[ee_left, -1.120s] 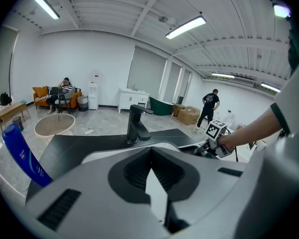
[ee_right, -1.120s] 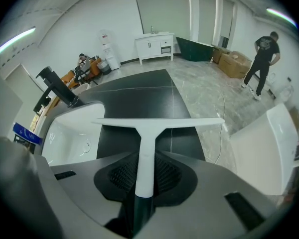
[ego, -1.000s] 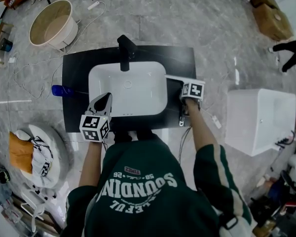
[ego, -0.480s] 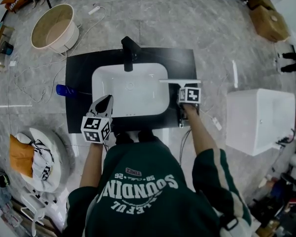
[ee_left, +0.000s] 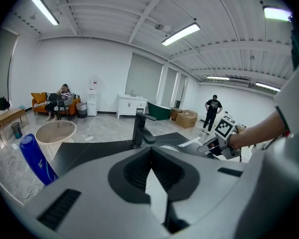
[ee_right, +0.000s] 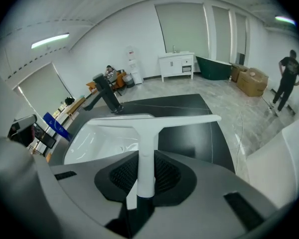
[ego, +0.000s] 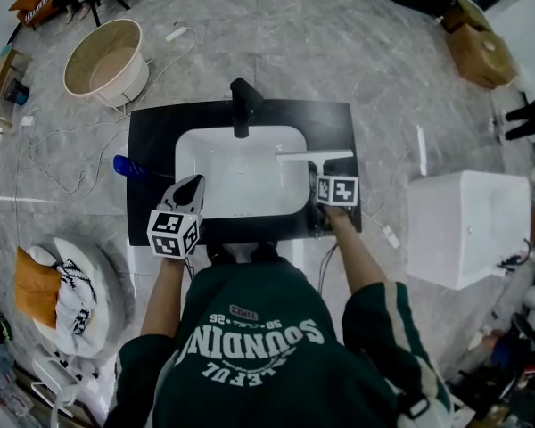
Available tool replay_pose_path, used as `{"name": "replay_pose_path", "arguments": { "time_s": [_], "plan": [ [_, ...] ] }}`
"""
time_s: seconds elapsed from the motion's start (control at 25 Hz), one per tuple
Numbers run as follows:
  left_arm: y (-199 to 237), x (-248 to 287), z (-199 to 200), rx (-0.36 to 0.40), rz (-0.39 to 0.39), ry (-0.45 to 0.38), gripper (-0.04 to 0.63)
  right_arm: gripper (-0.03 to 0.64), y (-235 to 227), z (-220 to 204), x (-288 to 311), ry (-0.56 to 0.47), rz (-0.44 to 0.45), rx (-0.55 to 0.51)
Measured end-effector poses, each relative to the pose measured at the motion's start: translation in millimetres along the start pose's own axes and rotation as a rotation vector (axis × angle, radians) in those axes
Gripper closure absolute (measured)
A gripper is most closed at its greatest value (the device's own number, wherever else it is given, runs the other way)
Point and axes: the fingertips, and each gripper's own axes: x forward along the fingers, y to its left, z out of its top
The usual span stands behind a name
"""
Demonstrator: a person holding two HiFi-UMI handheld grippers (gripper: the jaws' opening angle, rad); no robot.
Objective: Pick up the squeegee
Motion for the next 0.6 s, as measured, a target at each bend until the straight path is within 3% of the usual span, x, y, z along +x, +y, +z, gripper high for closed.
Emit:
{"name": "replay_pose_path", "arguments": {
  "time_s": [0.6],
  "plan": [
    [4.9, -3.1, 68.3, 0.09, -0.045, -0.132, 0.594, 0.548, 68.8, 80.6, -77.8, -0.28, 0.093, -0.092]
  ]
}}
